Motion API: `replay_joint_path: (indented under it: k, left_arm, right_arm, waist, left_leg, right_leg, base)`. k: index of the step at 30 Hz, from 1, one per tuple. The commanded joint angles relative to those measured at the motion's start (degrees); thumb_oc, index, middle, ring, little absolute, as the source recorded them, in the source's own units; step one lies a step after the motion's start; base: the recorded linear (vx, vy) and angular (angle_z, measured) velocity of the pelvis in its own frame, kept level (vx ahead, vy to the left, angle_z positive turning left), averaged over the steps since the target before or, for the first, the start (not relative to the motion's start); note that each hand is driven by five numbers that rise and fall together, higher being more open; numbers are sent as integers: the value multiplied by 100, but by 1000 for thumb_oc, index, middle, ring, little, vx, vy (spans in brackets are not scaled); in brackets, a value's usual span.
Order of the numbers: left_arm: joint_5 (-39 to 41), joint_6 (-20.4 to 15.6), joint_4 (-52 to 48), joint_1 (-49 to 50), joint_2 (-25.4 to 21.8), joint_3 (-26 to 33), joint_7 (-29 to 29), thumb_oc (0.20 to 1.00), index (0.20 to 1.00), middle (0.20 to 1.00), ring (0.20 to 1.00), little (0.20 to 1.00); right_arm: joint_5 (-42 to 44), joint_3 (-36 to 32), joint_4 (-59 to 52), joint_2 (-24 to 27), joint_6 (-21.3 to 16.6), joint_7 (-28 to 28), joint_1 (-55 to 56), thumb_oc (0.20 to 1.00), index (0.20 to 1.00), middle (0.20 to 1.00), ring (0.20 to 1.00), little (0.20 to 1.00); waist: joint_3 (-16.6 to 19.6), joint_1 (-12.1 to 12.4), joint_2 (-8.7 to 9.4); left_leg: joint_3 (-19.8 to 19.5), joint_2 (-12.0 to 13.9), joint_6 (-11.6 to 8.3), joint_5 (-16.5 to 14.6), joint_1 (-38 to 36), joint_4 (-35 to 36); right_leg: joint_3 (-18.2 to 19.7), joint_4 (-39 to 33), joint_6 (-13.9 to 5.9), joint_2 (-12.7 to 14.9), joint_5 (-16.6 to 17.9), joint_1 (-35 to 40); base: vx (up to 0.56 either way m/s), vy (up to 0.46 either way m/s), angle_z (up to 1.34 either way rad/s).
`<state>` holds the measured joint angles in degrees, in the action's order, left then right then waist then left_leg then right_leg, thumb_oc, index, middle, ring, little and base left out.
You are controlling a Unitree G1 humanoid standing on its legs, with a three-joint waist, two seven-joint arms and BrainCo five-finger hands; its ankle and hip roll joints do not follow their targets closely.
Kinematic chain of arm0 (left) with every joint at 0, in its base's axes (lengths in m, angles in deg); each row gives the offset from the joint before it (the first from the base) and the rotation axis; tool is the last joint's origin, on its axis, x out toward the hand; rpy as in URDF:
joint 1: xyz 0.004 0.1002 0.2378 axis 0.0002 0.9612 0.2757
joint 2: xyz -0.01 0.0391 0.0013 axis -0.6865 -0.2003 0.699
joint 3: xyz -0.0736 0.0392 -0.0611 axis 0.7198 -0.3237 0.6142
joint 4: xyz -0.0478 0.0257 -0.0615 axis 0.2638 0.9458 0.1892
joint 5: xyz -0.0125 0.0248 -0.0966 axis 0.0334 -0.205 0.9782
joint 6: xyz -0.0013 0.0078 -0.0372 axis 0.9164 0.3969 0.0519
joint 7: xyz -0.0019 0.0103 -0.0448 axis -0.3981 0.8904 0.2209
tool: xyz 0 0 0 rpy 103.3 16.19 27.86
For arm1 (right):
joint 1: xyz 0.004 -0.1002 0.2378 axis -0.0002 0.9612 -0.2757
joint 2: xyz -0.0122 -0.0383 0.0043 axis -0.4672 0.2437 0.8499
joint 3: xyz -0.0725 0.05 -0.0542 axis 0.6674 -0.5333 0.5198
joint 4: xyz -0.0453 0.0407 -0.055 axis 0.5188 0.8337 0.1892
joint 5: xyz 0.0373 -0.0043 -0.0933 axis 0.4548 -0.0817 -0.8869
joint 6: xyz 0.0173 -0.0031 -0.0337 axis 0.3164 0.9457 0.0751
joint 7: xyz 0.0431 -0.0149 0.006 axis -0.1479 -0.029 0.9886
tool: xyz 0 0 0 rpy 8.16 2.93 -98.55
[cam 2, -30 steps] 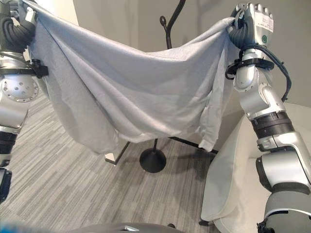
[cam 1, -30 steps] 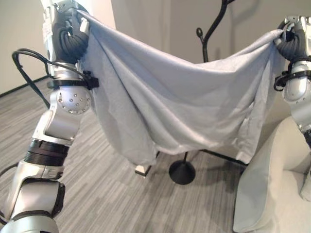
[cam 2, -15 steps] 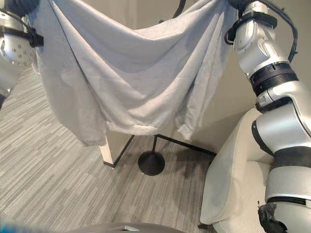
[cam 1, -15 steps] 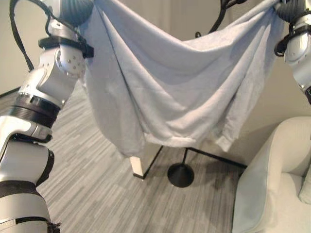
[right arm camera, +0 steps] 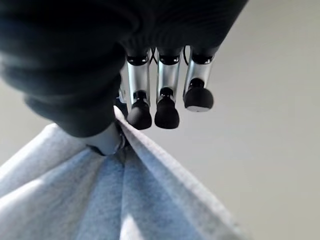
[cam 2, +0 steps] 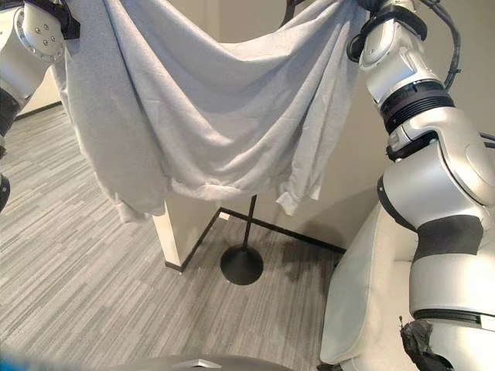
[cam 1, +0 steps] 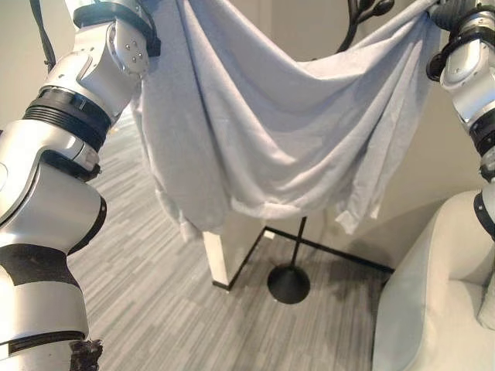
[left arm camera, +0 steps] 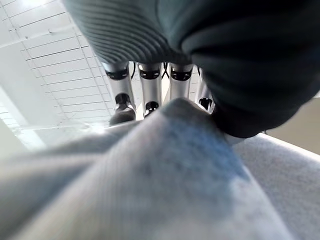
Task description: Hang the clothes on the sofa on the clothes rack.
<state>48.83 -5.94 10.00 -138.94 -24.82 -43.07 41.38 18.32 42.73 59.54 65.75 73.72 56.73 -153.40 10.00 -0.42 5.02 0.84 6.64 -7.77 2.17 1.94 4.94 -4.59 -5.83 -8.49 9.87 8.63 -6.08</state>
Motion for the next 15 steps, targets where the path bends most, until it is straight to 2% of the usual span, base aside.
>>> replay_joint_path:
  k: [1,15]
  left_arm:
    - [410,-36,-1444,2788,-1036,3145,-69,200,200,200,200,200]
    - [344,22,-1403,2995,-851,3196,30,200,200,200,200,200]
  right_arm:
    - [93,-1847,-1587,756,-398,-25,2249,200,200,200,200,200]
    - [-213,-1725,-1570,583,-305,59,2321,200,200,200,200,200]
  waist:
    - [-732,445,-345]
    - [-602,530,-349]
  left_leg:
    - [-994,-607,365,-77,-367,-108]
    - [-871,-632,424,-164,-552,-110]
  right_leg:
    - [-683,83,-67,-327,-1124,1020]
    - [-687,83,-61,-253,-1141,1154]
  base:
    - [61,-16,-1]
    - [14,13,7]
